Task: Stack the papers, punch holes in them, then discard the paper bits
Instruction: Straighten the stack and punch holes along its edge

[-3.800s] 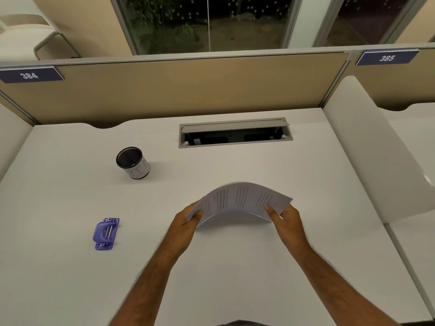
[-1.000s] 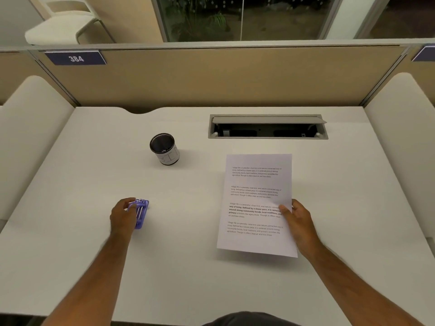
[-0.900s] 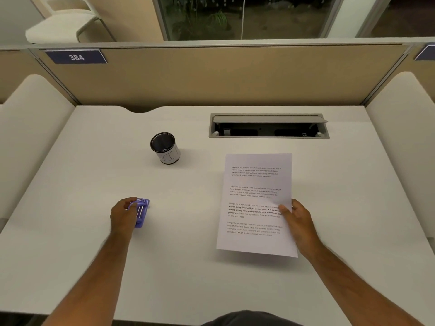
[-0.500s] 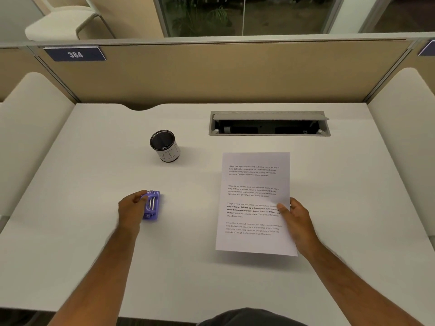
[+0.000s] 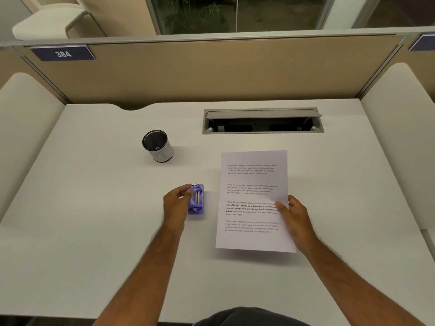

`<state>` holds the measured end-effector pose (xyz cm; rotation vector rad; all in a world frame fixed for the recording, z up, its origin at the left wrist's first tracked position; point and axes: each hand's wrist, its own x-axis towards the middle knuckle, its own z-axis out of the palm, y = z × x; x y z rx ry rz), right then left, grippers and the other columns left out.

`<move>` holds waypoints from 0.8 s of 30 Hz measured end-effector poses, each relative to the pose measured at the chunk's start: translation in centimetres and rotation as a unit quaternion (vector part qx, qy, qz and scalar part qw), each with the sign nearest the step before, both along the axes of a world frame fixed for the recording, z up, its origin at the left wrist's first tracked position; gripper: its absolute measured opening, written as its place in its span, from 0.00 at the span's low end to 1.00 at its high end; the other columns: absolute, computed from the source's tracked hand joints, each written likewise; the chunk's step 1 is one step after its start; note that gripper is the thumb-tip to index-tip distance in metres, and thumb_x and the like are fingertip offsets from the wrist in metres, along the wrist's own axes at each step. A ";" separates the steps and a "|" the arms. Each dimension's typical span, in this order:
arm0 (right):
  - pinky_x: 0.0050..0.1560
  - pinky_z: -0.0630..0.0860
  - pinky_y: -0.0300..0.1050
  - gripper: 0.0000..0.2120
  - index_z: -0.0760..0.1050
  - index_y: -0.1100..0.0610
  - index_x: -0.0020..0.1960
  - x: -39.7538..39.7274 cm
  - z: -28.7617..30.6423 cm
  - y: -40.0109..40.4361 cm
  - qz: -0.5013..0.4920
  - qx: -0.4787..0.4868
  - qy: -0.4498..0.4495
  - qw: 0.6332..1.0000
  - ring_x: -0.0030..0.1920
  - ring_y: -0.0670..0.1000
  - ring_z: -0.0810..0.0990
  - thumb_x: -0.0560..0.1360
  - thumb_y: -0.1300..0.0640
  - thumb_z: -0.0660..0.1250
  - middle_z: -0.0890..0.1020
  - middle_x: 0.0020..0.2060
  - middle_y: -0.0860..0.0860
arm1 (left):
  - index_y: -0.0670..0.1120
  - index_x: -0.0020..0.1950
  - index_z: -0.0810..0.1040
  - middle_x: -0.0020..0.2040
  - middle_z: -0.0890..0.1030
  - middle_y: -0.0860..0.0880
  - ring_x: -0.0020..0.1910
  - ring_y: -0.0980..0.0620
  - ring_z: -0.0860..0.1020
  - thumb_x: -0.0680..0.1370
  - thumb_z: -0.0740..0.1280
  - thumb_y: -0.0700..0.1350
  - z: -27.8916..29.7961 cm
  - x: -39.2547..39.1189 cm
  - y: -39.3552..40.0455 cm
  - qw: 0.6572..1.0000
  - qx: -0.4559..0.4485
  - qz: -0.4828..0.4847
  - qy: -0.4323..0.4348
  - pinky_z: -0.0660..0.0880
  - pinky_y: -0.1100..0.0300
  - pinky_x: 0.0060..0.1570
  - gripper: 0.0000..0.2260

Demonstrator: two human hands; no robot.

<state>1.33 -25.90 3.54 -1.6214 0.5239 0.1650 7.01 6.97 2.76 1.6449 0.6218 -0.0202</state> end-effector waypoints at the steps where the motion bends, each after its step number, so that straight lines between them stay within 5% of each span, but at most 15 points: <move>1: 0.37 0.81 0.38 0.04 0.79 0.50 0.55 0.0 -0.1 -0.1 0.000 -0.002 0.000 1.000 0.43 0.49 0.88 0.81 0.57 0.67 0.88 0.47 0.45 | 0.46 0.55 0.85 0.46 0.85 0.51 0.41 0.57 0.82 0.78 0.72 0.36 0.0 -0.1 -0.8 1.000 -0.003 -0.002 0.001 0.77 0.73 0.37 0.08; 10: 0.42 0.82 0.39 0.05 0.79 0.50 0.53 0.2 -0.9 -1.2 0.007 -0.027 0.005 1.000 0.44 0.47 0.88 0.81 0.58 0.67 0.88 0.47 0.45 | 0.54 0.49 0.84 0.45 0.85 0.55 0.37 0.60 0.84 0.77 0.75 0.41 -0.4 -0.2 -4.6 0.999 -0.023 -0.014 0.025 0.76 0.72 0.31 0.08; 24: 0.47 0.83 0.48 0.05 0.78 0.50 0.56 1.7 -2.4 -1.3 0.033 -0.040 0.018 0.998 0.46 0.50 0.87 0.81 0.57 0.67 0.87 0.51 0.49 | 0.52 0.53 0.85 0.47 0.86 0.55 0.41 0.57 0.84 0.77 0.75 0.42 -2.1 0.3 -5.6 0.998 -0.007 -0.039 0.048 0.77 0.71 0.34 0.07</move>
